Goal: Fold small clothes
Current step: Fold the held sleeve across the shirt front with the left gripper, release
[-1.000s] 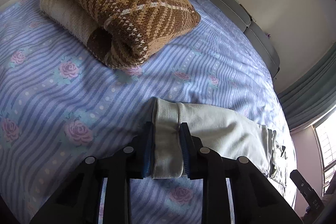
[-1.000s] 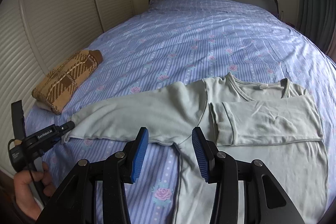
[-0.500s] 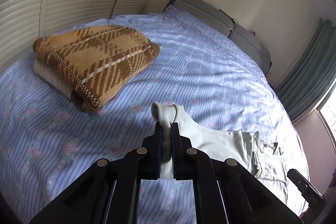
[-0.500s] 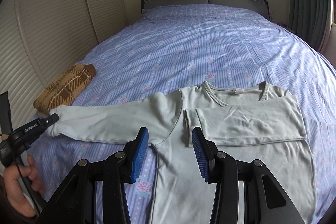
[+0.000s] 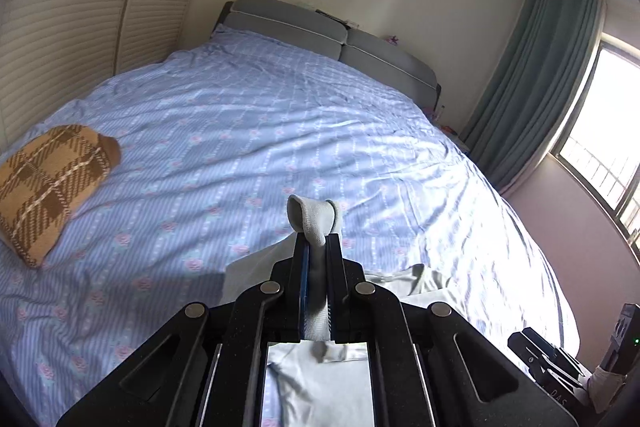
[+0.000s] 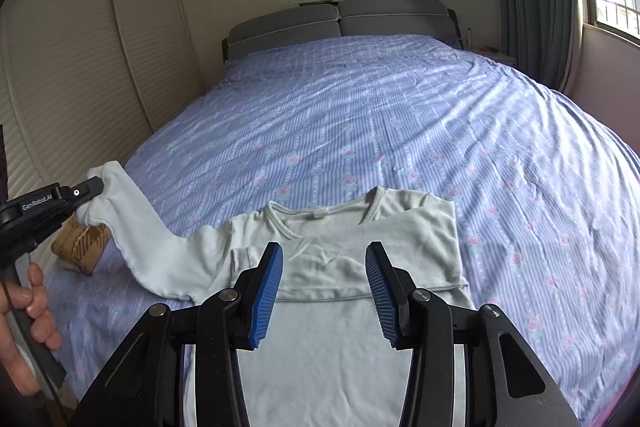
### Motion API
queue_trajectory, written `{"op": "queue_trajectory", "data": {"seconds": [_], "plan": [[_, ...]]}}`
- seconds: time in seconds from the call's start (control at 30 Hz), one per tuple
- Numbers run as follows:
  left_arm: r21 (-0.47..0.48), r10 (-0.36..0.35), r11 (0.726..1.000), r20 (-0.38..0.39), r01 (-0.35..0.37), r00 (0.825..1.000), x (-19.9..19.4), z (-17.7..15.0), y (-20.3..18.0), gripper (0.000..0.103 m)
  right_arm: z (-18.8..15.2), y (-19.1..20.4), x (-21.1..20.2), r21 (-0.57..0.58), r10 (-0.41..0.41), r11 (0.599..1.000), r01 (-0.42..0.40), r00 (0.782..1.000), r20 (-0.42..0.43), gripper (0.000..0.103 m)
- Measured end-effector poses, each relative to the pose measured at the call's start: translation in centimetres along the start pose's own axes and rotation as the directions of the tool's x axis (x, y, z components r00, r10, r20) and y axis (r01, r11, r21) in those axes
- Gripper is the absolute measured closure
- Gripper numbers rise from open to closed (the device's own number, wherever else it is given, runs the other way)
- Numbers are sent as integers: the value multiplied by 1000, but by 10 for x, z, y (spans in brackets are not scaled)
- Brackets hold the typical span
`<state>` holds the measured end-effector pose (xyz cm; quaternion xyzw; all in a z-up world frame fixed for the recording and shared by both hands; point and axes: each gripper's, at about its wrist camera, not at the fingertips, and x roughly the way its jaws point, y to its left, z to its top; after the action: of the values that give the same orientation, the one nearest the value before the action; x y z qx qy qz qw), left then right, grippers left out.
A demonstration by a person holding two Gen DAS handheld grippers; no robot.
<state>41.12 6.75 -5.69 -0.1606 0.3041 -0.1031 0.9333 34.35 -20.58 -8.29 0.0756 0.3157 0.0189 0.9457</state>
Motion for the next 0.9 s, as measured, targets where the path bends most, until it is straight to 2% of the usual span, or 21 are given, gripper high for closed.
{"op": "queue_trajectory", "data": {"seconds": [0.17,0.4,0.57,0.7,0.73,0.8,0.87,0.9], "plan": [[68,-51,996,-62,55,997,47,-15,-74,94,5,-59,-13,46,-49,998,49,999,17,59],[167,-74,981,-167,102,983,116,-61,-160,94,-5,-132,-12,146,-101,984,100,995,-6,58],[247,-26,965,-255,91,967,164,-97,-189,94,-19,-166,-2,213,-105,971,111,994,-42,58],[283,-9,954,-288,94,958,177,-115,-198,93,-28,-181,5,235,-100,966,112,993,-63,58],[284,-14,953,-290,100,957,175,-116,-199,91,-29,-183,6,237,-99,965,112,993,-66,58],[274,-31,955,-289,114,957,169,-116,-197,79,-29,-184,10,237,-96,965,110,993,-70,58],[275,-28,956,-261,102,965,157,-114,-193,54,-29,-183,13,231,-93,967,107,993,-73,58],[279,-21,956,-239,90,971,150,-111,-190,51,-28,-182,15,227,-90,968,105,993,-75,58]]}}
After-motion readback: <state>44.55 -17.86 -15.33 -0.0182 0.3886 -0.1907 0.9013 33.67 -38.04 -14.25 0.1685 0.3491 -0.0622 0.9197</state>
